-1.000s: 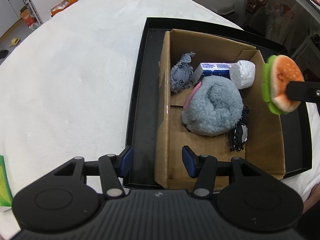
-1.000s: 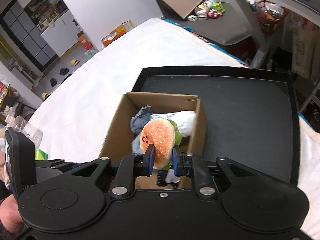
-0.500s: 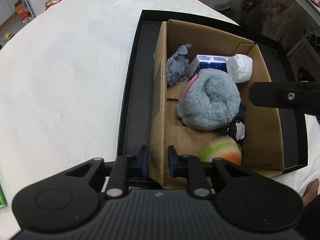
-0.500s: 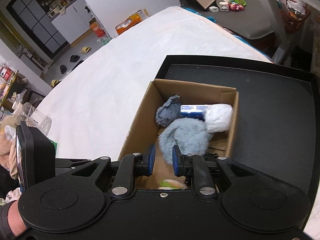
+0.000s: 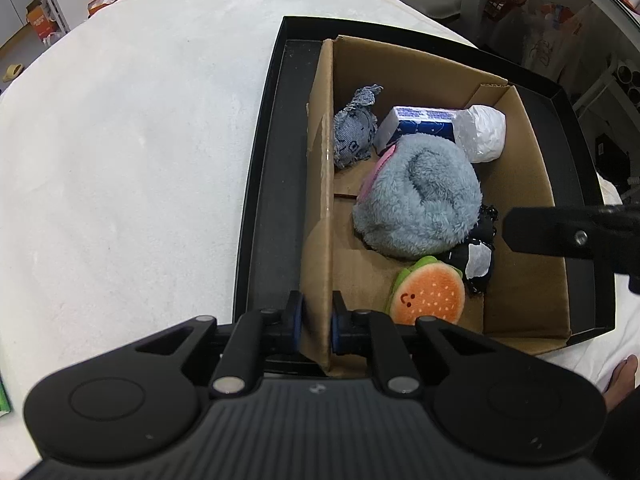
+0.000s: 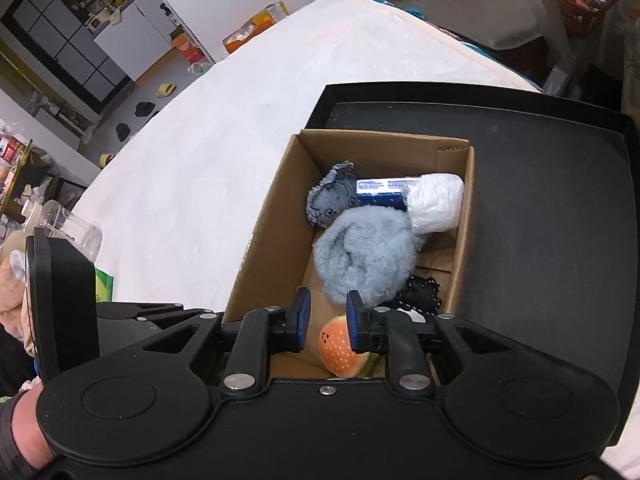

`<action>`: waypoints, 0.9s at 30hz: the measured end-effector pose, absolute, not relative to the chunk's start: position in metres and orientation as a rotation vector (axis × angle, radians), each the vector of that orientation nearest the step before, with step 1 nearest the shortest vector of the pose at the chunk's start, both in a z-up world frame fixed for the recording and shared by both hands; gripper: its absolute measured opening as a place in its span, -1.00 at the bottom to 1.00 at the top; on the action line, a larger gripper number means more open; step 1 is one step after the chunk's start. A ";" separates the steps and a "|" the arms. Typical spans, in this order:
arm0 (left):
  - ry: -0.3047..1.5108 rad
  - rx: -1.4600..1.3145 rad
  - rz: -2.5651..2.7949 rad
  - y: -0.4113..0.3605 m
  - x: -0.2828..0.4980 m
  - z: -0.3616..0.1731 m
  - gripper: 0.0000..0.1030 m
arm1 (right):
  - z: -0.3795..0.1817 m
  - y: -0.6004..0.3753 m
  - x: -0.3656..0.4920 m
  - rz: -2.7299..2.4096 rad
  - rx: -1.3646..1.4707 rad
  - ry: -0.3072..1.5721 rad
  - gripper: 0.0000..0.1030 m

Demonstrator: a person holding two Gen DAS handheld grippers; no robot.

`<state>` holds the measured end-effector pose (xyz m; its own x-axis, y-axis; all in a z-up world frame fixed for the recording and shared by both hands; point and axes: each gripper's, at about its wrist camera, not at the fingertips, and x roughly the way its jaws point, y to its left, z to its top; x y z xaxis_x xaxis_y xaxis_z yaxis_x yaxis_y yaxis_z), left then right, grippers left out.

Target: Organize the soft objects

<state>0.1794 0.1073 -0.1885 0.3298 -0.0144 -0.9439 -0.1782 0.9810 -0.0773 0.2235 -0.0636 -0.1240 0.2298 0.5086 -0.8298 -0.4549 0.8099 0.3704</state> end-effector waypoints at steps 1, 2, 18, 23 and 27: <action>1.233 -0.179 0.108 0.107 0.180 -0.189 -0.76 | -0.124 -0.065 0.223 0.659 0.055 1.165 -0.52; 1.232 -0.178 0.107 0.107 0.180 -0.188 -0.76 | -0.123 -0.068 0.223 0.652 0.060 1.166 -0.39; 1.233 -0.173 0.119 0.109 0.179 -0.184 -0.76 | -0.118 -0.132 0.219 0.515 0.154 1.142 0.00; 1.232 -0.174 0.129 0.111 0.177 -0.182 -0.76 | -0.119 -0.145 0.218 0.494 0.182 1.139 0.00; 1.230 -0.165 0.127 0.111 0.174 -0.178 -0.76 | -0.118 -0.149 0.216 0.495 0.190 1.135 0.04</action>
<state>0.1737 0.1106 -0.1782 0.3296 0.0076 -0.9441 -0.1852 0.9811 -0.0567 0.2160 -0.1493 -0.1182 0.3282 0.4697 -0.8195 -0.2807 0.8769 0.3902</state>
